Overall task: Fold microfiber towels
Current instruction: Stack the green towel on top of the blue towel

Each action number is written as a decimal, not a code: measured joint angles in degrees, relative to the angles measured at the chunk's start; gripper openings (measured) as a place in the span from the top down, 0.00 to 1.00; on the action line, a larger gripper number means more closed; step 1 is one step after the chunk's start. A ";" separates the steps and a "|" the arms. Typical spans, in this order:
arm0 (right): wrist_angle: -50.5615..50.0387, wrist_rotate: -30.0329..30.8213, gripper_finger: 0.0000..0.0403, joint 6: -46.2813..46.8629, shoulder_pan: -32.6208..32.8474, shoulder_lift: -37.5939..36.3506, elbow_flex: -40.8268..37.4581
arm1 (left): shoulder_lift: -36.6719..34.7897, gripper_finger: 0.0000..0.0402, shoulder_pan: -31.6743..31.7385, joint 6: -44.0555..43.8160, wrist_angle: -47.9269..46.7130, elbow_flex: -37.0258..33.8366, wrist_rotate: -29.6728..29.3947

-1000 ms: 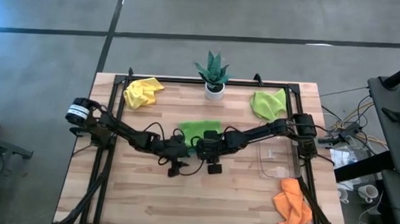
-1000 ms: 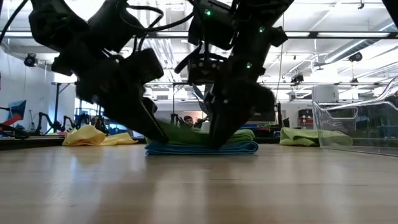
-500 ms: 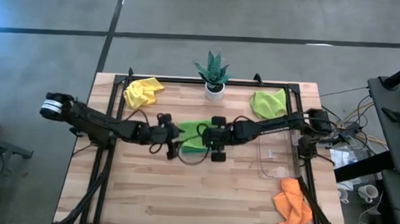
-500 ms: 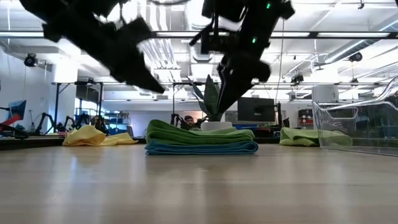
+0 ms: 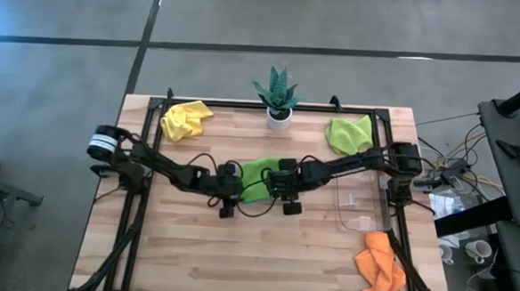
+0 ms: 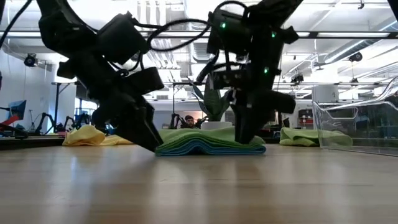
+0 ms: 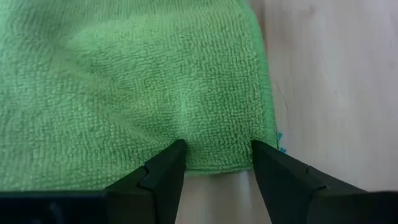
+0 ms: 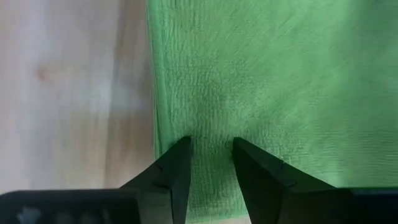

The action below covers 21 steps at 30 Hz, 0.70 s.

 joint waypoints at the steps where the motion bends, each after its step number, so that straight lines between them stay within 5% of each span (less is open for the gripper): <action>1: -0.17 -0.05 0.71 0.15 0.01 -0.97 0.17 | -0.83 0.57 0.01 -0.03 -0.56 0.09 0.32; 8: -4.32 0.04 0.71 -0.61 -0.20 -11.35 -1.80 | -14.05 0.57 -0.01 0.38 -8.50 0.16 1.84; 13: 12.44 1.49 0.71 -1.69 -2.76 -15.55 -8.34 | -23.29 0.57 0.07 0.06 -12.70 -1.21 -7.35; 21: 20.69 -4.94 0.71 -1.01 -7.22 -9.23 -13.52 | -19.05 0.57 1.74 -1.48 -1.91 -2.84 -14.51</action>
